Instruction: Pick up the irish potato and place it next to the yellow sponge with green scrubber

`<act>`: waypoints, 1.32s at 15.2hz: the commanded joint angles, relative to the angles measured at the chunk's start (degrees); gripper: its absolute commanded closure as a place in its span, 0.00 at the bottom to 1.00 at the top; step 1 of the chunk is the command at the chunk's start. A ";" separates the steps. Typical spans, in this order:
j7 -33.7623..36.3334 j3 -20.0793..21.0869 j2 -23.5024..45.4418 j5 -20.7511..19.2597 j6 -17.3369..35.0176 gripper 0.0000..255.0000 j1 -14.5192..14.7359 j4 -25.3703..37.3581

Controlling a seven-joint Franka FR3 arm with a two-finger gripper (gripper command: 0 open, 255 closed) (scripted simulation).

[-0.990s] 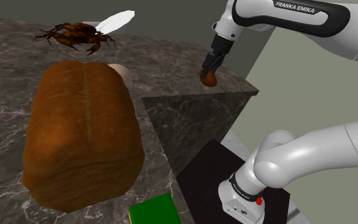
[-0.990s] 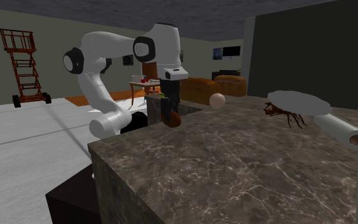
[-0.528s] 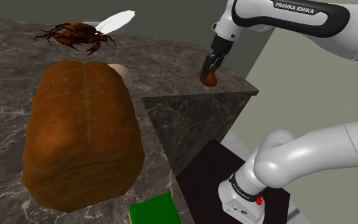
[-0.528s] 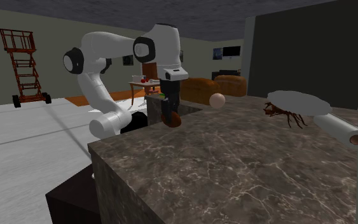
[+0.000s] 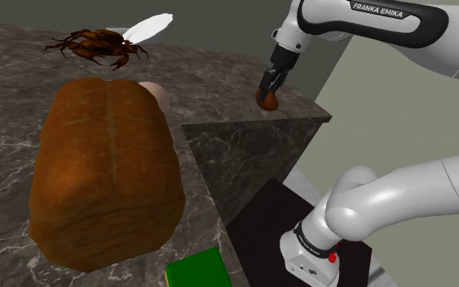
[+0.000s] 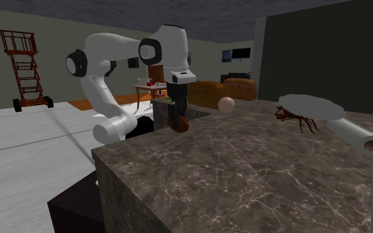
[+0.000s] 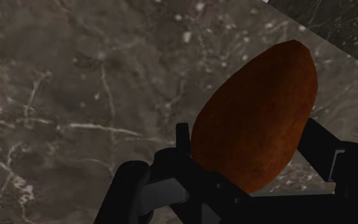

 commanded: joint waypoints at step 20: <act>0.58 0.26 3.92 0.76 -14.18 1.00 0.63 18.05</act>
